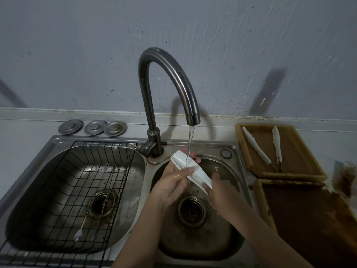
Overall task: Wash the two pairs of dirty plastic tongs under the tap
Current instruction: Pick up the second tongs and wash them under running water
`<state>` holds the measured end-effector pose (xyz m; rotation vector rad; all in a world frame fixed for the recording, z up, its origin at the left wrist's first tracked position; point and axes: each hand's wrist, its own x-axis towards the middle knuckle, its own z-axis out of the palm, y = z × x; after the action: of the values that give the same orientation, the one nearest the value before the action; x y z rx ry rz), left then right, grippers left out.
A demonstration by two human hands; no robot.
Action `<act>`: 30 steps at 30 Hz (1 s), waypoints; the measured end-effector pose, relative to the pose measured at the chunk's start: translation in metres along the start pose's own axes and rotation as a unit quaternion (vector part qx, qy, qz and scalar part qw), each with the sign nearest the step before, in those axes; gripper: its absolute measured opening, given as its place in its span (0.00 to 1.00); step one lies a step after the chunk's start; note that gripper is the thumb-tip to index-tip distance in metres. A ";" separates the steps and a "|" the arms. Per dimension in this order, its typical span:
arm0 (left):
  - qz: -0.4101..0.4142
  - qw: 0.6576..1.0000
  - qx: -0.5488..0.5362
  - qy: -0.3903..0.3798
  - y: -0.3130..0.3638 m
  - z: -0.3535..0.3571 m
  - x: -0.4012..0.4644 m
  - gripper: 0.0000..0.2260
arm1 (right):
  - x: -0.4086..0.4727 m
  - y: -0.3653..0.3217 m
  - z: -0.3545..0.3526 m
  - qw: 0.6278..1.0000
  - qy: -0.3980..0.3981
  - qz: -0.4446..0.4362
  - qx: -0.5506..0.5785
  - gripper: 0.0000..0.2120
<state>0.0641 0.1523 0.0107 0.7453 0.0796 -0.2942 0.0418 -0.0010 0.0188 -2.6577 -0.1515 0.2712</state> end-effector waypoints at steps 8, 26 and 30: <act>0.046 0.968 -0.097 0.226 0.009 0.006 0.010 0.06 | 0.007 -0.016 -0.008 0.958 0.082 -0.210 -0.175 0.20; -0.135 0.847 -0.371 0.356 -0.032 -0.007 0.007 0.18 | 0.037 -0.070 -0.022 0.934 0.168 -0.301 0.098 0.13; -0.147 0.838 -0.376 0.368 -0.027 -0.004 0.003 0.16 | 0.041 -0.068 -0.023 0.931 0.204 -0.300 0.040 0.11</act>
<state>0.0597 0.1356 -0.0104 0.0105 0.9988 -0.2235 0.0821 0.0554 0.0631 -2.3799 -0.7714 -0.4576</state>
